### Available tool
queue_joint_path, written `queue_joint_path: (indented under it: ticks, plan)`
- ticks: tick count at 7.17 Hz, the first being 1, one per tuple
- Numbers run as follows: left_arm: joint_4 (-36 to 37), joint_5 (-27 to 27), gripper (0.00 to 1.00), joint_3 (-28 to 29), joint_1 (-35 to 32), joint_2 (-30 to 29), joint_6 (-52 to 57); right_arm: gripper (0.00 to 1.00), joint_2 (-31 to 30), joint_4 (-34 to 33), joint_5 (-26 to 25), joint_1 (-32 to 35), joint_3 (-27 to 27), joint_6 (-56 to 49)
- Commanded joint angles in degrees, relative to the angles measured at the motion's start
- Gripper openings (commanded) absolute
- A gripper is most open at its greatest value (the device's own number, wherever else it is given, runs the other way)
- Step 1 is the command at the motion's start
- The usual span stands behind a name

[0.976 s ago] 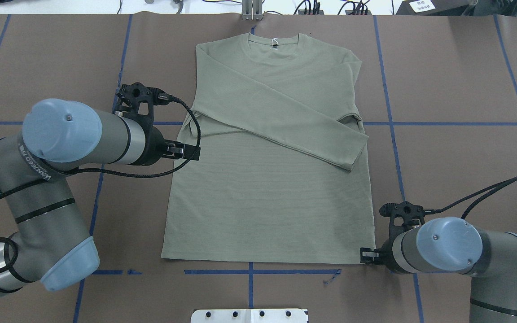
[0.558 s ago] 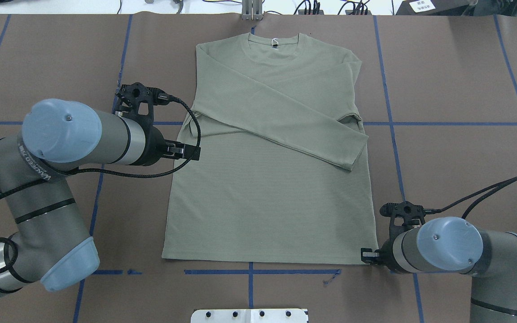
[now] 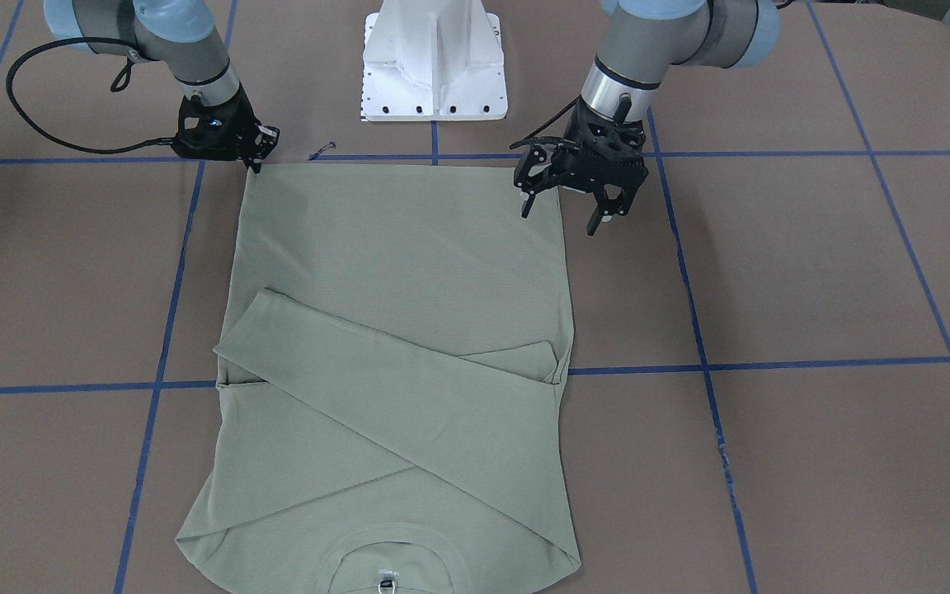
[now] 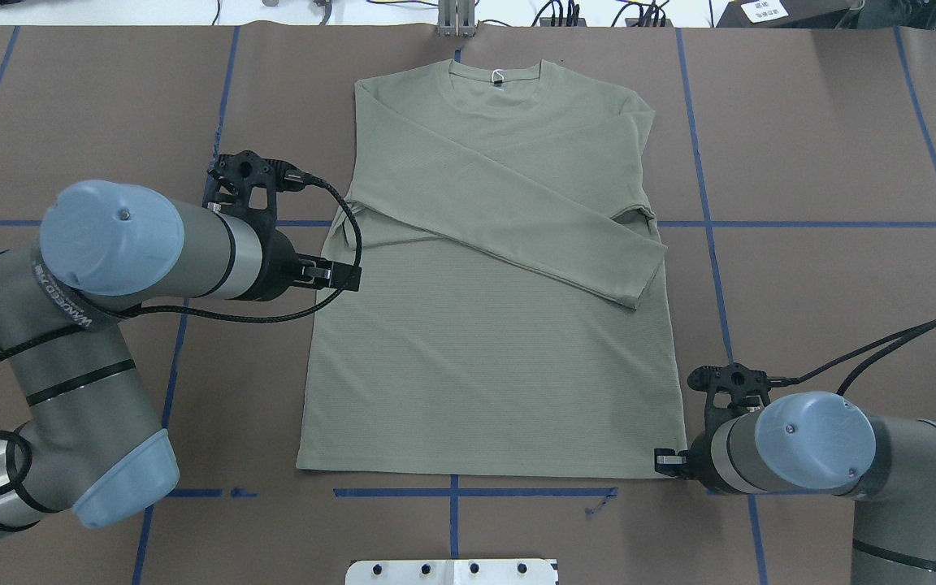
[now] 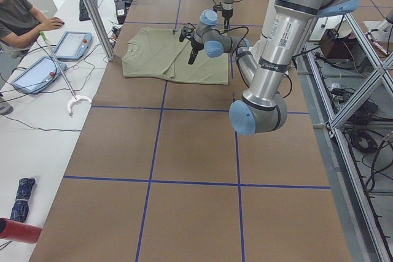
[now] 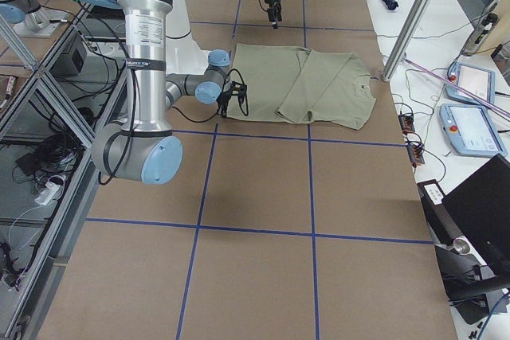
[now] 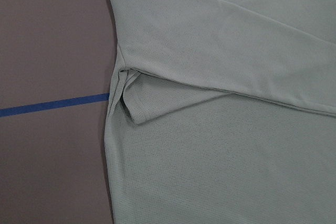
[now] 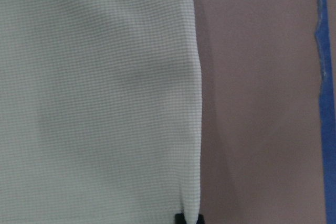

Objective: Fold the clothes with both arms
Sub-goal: 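Grasp the hem corners nearest the robot with both grippers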

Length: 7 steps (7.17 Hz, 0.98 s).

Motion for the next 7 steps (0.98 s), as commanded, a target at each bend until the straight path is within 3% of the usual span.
queue_joint_path:
  ticks: [1, 4, 7]
  plan:
    - [0.2, -0.3, 1.0, 0.6, 3.6, 0.9, -7.7, 0.0, 0.0, 0.0, -0.3, 0.8, 3.1, 0.4]
    - [0.5, 0.4, 1.0, -0.2, 14.8, 5.3, -23.4, 0.0, -0.1, 0.0, -0.7, 1.6, 4.8, 0.5]
    - [6.2, 3.9, 0.99, -0.9, 18.6, 5.5, -27.9, 0.0, -0.1, 0.0, -0.4, 1.9, 4.9, 0.5]
